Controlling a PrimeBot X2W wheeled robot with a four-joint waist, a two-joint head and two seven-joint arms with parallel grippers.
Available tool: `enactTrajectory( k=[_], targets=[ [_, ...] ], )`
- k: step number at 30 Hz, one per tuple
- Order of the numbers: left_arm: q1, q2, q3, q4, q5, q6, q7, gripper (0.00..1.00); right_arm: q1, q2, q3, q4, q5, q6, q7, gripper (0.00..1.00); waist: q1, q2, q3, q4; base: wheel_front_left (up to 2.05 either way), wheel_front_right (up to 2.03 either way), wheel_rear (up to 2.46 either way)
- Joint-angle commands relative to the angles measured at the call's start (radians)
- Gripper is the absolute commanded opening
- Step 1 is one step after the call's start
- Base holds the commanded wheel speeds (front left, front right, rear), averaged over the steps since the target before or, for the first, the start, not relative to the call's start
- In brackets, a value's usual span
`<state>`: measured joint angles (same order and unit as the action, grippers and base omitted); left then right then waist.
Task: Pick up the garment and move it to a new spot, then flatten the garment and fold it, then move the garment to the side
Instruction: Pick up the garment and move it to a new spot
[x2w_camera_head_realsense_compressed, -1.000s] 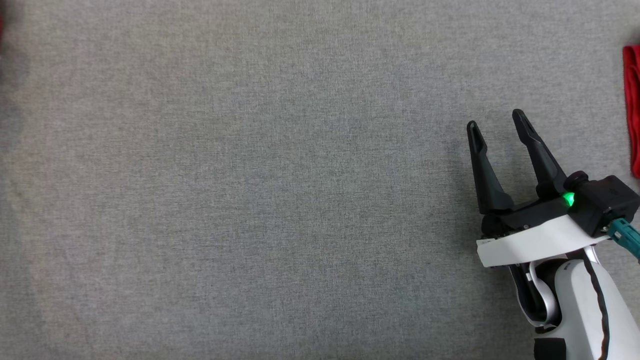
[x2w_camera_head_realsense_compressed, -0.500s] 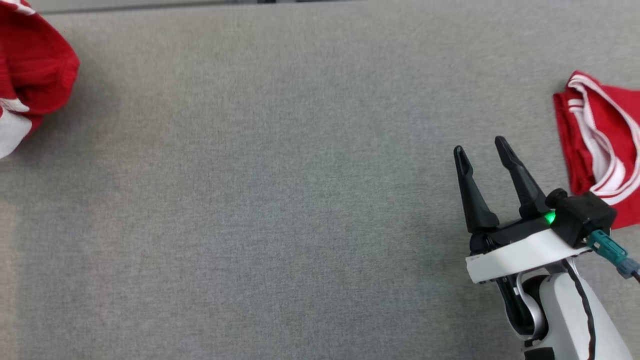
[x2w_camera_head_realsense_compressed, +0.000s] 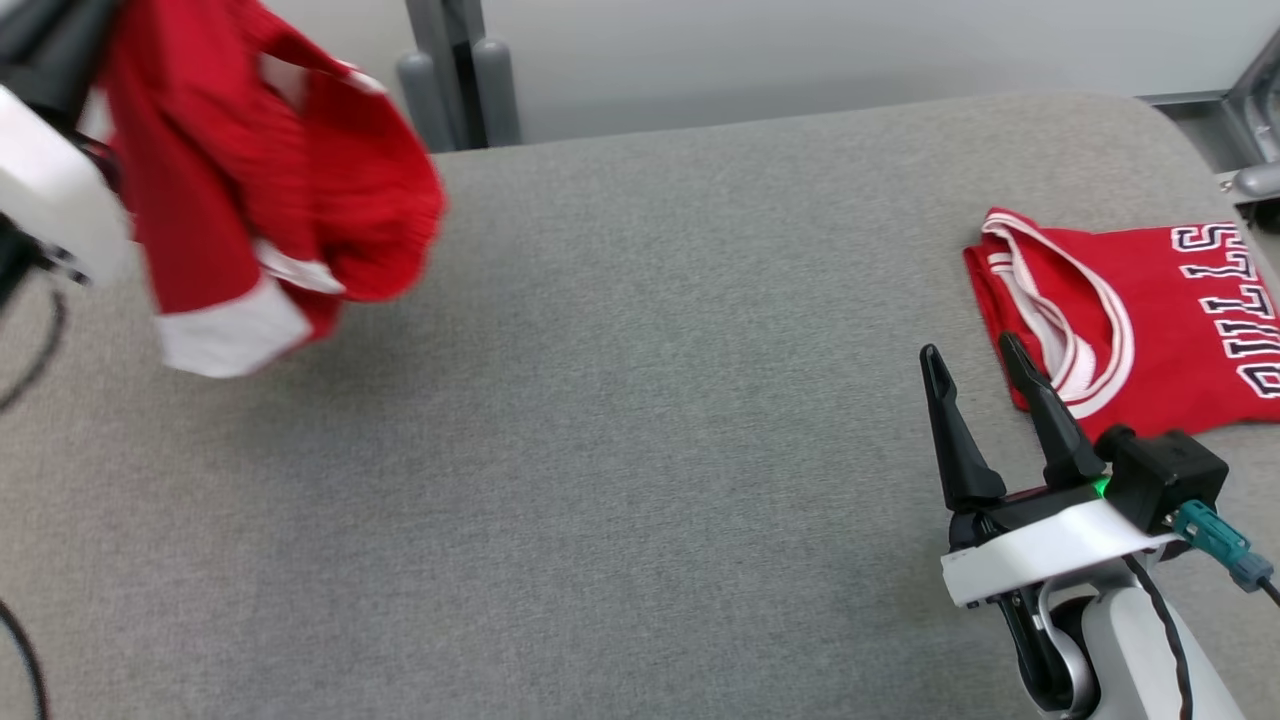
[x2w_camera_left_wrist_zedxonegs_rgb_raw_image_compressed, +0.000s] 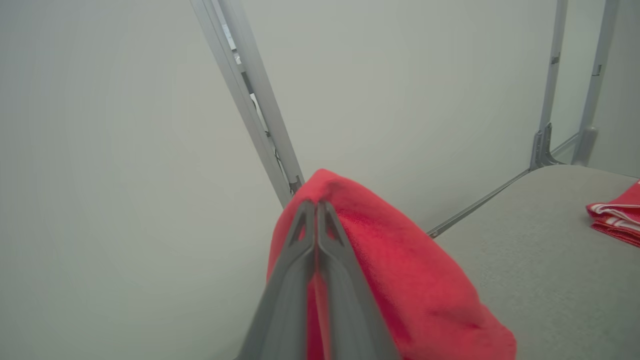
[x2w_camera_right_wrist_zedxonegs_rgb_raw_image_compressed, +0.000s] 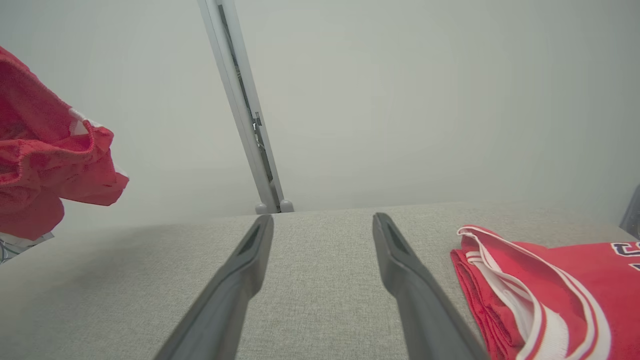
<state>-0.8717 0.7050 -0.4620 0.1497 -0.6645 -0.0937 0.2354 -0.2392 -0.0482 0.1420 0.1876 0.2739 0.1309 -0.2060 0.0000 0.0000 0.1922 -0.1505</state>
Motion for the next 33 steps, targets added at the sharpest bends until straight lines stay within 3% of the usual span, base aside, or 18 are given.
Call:
enactTrajectory(
  k=[1, 7, 12, 21, 33],
  targets=[
    [0.022, -0.012, -0.006, -0.021, -0.004, 0.014, 0.003, 0.0, 0.01, -0.005, -0.004, 0.002, 0.003, 0.0, -0.005, 1.0, 0.0, 0.0, -0.019, -0.018, 0.0, 0.0, 0.0],
    [0.127, -0.082, -0.069, -0.156, 0.003, 0.072, 0.009, 0.0, 0.025, -0.005, 0.002, -0.004, 0.006, 0.0, 0.005, 1.0, 0.0, 0.0, -0.032, -0.039, 0.0, 0.0, 0.0],
    [0.193, -0.168, -0.132, -0.154, 0.017, 0.1, -0.03, 0.0, 0.023, -0.005, 0.011, -0.012, 0.008, 0.0, 0.01, 1.0, 0.0, 0.0, -0.015, -0.053, 0.0, 0.0, 0.0],
    [0.211, -0.339, -0.22, 0.14, 0.038, 0.073, -0.172, 0.0, 0.001, -0.005, 0.032, -0.013, 0.02, 0.0, 0.007, 1.0, 0.0, 0.0, 0.043, -0.083, 0.0, 0.0, 0.0],
    [0.141, -0.454, -0.232, 0.481, 0.056, 0.05, -0.341, 0.0, -0.008, -0.005, 0.047, 0.012, 0.019, 0.0, -0.001, 1.0, 0.0, 0.0, 0.06, -0.088, 0.0, 0.0, 0.0]
  ],
)
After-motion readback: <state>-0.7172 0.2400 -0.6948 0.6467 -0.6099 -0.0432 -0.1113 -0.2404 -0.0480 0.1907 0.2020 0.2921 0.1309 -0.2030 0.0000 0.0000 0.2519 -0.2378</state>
